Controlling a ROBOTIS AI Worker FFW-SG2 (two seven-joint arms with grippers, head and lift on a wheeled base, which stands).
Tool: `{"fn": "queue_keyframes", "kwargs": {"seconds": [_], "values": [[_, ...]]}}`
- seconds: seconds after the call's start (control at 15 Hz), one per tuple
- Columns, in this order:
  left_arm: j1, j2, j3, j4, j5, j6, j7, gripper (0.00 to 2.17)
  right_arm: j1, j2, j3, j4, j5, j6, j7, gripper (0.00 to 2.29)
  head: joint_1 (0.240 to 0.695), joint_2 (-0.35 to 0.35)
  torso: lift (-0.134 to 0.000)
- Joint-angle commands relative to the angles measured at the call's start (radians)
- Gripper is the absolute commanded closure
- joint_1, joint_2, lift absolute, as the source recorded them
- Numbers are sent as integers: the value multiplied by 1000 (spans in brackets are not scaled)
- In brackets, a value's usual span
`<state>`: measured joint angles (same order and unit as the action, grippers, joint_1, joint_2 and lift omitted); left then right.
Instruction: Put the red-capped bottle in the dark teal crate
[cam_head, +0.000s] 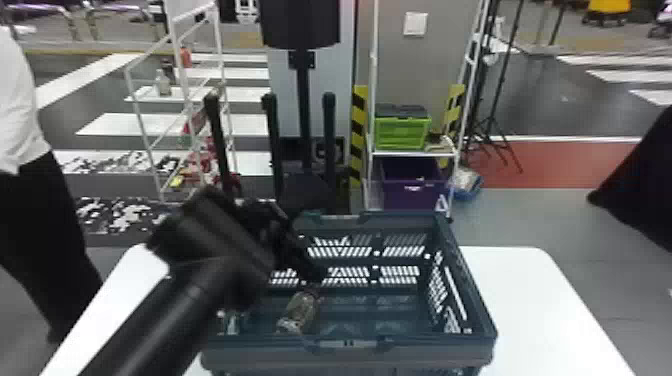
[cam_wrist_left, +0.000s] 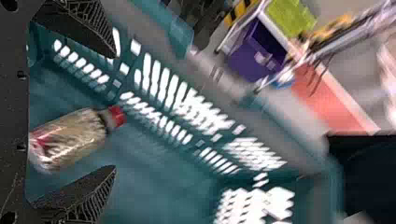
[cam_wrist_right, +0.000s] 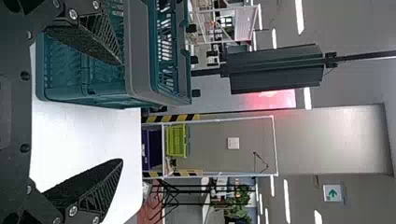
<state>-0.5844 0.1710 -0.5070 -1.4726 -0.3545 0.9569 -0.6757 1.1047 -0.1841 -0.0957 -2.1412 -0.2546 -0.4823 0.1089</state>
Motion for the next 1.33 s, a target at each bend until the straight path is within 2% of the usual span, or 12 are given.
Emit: {"fn": "queue_keyframes", "kwargs": {"seconds": [0.0, 0.13, 0.27, 0.33, 0.47, 0.53, 0.6, 0.73, 0.8, 1.0, 1.13, 1.27], "values": [[109, 16, 145, -244, 63, 73, 45, 36, 0, 0, -4, 1, 0, 0, 0, 151, 499, 0, 0], [239, 22, 249, -445, 117, 86, 120, 36, 3, 2, -6, 1, 0, 0, 0, 151, 499, 0, 0], [400, 36, 314, -644, 124, 82, 226, 29, 7, 2, -7, 0, 0, -9, 0, 151, 499, 0, 0], [502, 28, 364, -750, 127, 76, 285, 26, 7, 2, -7, 0, 0, -12, 0, 151, 499, 0, 0], [681, -7, 421, -888, 152, 33, 392, 26, 6, -2, -9, -2, 2, -12, 0, 151, 499, 0, 0], [785, -19, 433, -934, 161, -13, 470, 26, 1, -2, -9, -2, 2, -9, 0, 151, 499, 0, 0], [896, -25, 438, -957, 187, -123, 578, 26, -2, -3, -9, -2, 2, -3, 0, 151, 499, 0, 0], [1101, -50, 449, -953, 261, -476, 757, 26, -6, -6, -7, -2, 2, 9, 0, 151, 499, 0, 0], [1190, -70, 443, -936, 253, -638, 837, 26, -9, -9, -9, -2, 2, 18, 0, 151, 499, 0, 0], [1358, -74, 352, -818, 212, -1053, 1004, 26, -22, -18, -9, 6, -3, 34, 0, 151, 499, 0, 0], [1396, -73, 286, -706, 201, -1206, 1075, 26, -28, -25, -4, 9, -2, 34, 0, 151, 499, 0, 0], [1402, -54, 214, -611, 192, -1252, 1136, 26, -31, -32, 1, 9, -2, 34, 0, 151, 499, 0, 0]]}}
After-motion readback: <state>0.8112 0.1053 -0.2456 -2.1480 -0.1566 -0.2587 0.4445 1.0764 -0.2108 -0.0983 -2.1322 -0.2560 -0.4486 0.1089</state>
